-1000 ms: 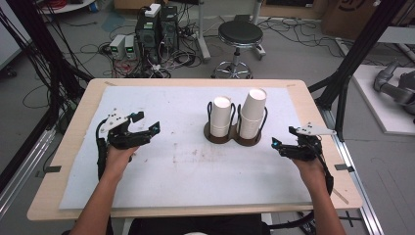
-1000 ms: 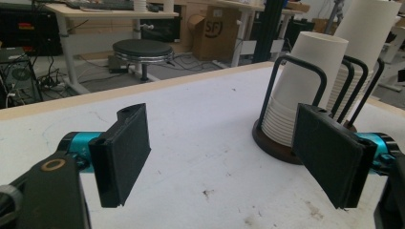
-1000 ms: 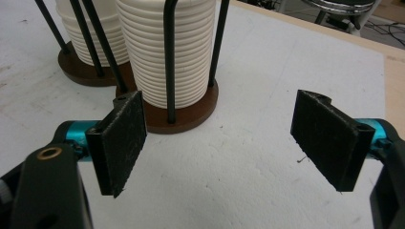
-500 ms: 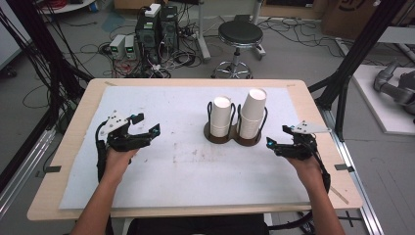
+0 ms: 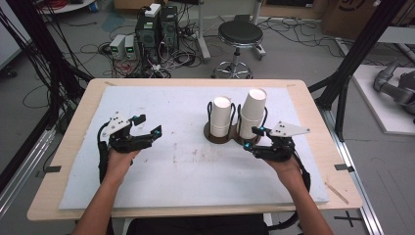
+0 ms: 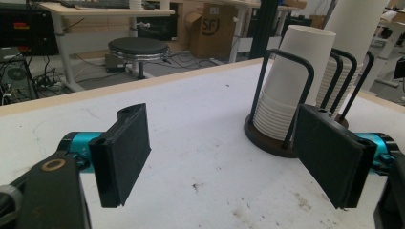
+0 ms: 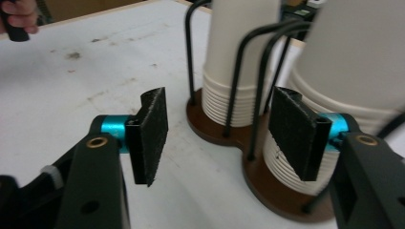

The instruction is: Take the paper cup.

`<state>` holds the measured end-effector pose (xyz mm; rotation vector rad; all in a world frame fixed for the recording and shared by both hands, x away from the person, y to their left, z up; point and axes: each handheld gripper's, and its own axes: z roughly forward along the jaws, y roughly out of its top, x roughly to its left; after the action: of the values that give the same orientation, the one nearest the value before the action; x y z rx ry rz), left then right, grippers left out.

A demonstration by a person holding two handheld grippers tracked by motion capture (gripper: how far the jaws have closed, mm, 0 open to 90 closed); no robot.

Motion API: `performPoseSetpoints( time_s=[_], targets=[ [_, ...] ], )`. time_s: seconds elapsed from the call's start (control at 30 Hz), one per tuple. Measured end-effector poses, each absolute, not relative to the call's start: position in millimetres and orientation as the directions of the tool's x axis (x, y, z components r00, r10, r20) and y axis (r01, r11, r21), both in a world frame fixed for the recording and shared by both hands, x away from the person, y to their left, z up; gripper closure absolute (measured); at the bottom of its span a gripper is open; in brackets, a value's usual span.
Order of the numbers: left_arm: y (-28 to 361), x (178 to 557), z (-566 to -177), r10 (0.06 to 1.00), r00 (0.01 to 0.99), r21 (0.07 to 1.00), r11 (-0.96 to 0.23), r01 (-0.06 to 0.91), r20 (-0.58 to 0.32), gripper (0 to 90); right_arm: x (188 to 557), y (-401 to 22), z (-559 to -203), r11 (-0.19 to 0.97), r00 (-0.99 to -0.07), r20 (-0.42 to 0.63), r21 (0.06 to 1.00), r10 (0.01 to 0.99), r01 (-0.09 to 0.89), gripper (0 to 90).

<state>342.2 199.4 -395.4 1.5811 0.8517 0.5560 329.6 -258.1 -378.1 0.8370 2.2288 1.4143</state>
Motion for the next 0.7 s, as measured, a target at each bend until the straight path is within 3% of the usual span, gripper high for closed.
performPoseSetpoints(
  time_s=[0.4,0.57,0.6,0.7],
  targets=[
    [197,342,-397,0.776,0.621,0.976,-0.036,0.216,-0.109,20.9,349,-214,-393,0.381,-0.747,-0.039,0.877,0.664,0.292,60.9],
    [195,343,-398,0.770,0.629,0.973,-0.047,0.224,-0.108,20.9,354,-195,-398,0.387,-0.723,-0.054,0.871,0.688,0.303,79.0],
    [195,343,-398,0.770,0.629,0.973,-0.047,0.224,-0.108,20.9,354,-195,-398,0.387,-0.723,-0.054,0.871,0.688,0.303,79.0],
    [195,343,-399,0.772,0.627,0.973,-0.047,0.227,-0.109,20.9,361,-184,-405,0.384,-0.689,-0.039,0.852,0.724,0.356,90.0]
  ],
)
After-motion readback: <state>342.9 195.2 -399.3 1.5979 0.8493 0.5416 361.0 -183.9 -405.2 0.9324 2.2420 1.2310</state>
